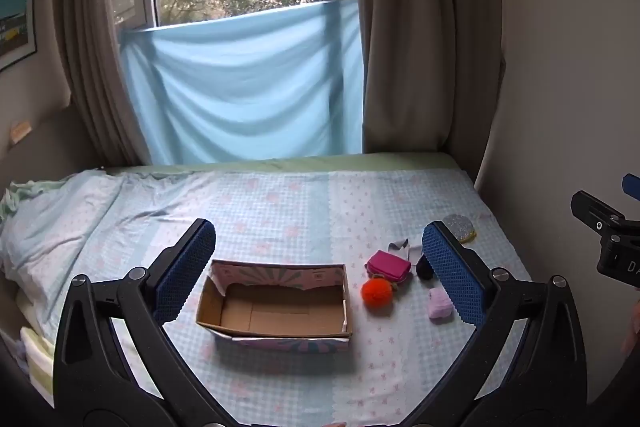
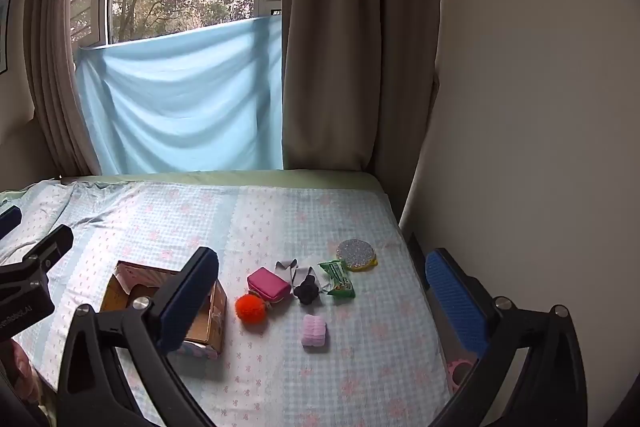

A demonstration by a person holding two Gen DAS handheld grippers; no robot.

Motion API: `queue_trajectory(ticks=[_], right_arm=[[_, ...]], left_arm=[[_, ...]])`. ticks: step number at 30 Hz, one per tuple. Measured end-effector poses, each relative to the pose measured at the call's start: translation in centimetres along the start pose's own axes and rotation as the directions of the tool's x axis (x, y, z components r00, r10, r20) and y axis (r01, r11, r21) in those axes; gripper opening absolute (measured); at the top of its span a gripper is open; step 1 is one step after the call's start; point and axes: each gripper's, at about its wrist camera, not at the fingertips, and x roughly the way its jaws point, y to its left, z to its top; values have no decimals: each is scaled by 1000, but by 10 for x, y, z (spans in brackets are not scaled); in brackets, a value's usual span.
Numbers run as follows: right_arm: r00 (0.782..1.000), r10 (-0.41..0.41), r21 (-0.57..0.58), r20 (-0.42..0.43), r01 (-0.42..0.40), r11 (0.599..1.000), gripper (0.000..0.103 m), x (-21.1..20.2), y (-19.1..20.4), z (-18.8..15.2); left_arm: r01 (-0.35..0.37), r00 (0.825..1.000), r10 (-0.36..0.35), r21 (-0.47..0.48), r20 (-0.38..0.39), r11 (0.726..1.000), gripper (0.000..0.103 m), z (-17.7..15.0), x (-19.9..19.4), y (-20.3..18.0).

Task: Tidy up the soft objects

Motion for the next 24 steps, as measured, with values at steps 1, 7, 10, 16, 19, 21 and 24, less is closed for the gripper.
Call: queue_trajectory(ticks=[1,7,10,16,19,21,24], right_arm=[[1000,1,2,-4,-1,1000,103,0,0,0],[1000,3,2,-1,-3,1000,103,-2,1,0],[1000,4,4,1,-4,1000,103,-1,2,-1],[1000,11,-6,2,-11,1000,103,4,1,-6],[1000,14,-4,-3,-14,1000,103,3,2,-5],[1000,17,-2,-4,-17,1000,103,2,2,-5],[1000,20,2,-4,-20,1000,103,1,2,-5]], left_arm=[[0,1000,0,-4,3,1000,103,1,0,0],[27,1000,-27,-1,-9,1000,103,6,2,3],[29,1000,-29,10,5,1000,103,-1,2,2],[30,1000,-30,4,9,1000,103,-3,2,3],[28,1000,-28,-4,6,1000,103,-2,4,4],[31,1000,-31,-5,5,1000,103,-1,5,4],[31,1000,-31,2,2,1000,103,0,5,2]])
